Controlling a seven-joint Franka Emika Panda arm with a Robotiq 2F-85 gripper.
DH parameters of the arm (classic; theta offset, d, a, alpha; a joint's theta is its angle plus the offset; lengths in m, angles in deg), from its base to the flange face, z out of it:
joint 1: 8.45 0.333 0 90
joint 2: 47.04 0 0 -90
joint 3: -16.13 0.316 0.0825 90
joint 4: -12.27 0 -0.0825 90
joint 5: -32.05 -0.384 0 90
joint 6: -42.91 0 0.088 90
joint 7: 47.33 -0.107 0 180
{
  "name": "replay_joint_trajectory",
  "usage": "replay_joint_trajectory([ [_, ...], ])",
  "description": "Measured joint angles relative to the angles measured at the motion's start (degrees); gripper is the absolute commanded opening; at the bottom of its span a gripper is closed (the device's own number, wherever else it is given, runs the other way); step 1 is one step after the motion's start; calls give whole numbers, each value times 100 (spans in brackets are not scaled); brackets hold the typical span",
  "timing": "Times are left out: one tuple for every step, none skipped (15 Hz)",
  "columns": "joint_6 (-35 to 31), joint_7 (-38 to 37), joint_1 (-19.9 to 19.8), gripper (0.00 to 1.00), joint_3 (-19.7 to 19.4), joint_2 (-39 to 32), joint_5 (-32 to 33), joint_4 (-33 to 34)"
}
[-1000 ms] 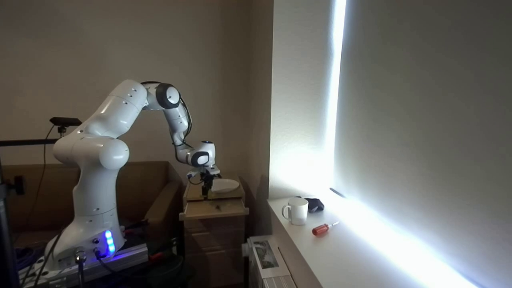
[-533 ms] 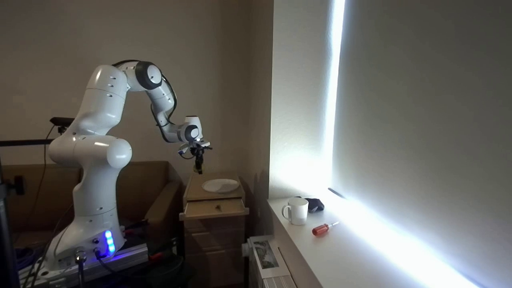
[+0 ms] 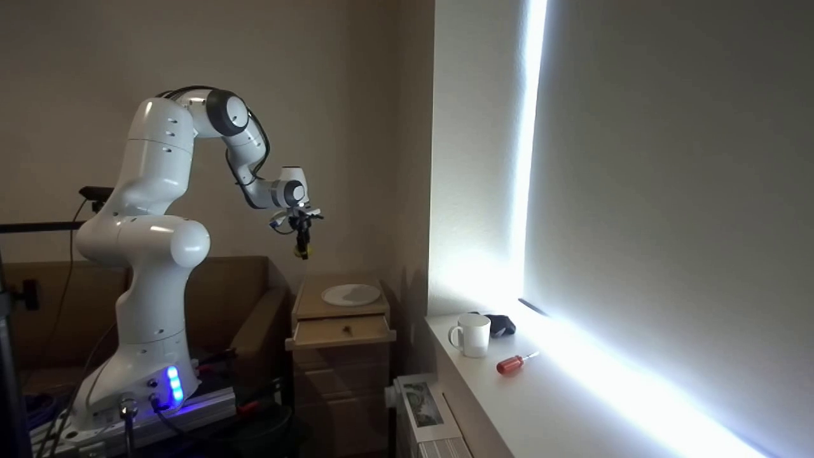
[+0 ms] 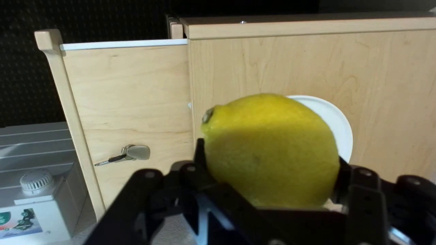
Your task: Pick the orange object and put it on the plate then close the drawer
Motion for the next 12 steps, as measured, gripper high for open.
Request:
replay_joint_trajectory([
  [-12,-232,-21,51,0,-85,159,45],
  [-24,-467,-35,51,-1,-241,261,152],
  [-33,-675,-37,51,2,-458,313,331],
  [-33,-885,-30,51,12,-714,319,566],
  [-32,-1120,-8,51,18,-1011,318,861],
  [-31,-1353,21,51,18,-1306,318,1168],
  [-32,-1600,54,51,9,-1593,318,1477],
  [-34,-1872,93,51,-17,-1871,317,1785],
  [-70,-2184,150,51,-91,-2142,319,2091],
  [-86,-2476,197,51,-165,-2379,306,2371],
  [-86,-2739,213,76,-208,-2598,289,2640],
  [-85,-2785,212,76,-215,-2712,297,2768],
])
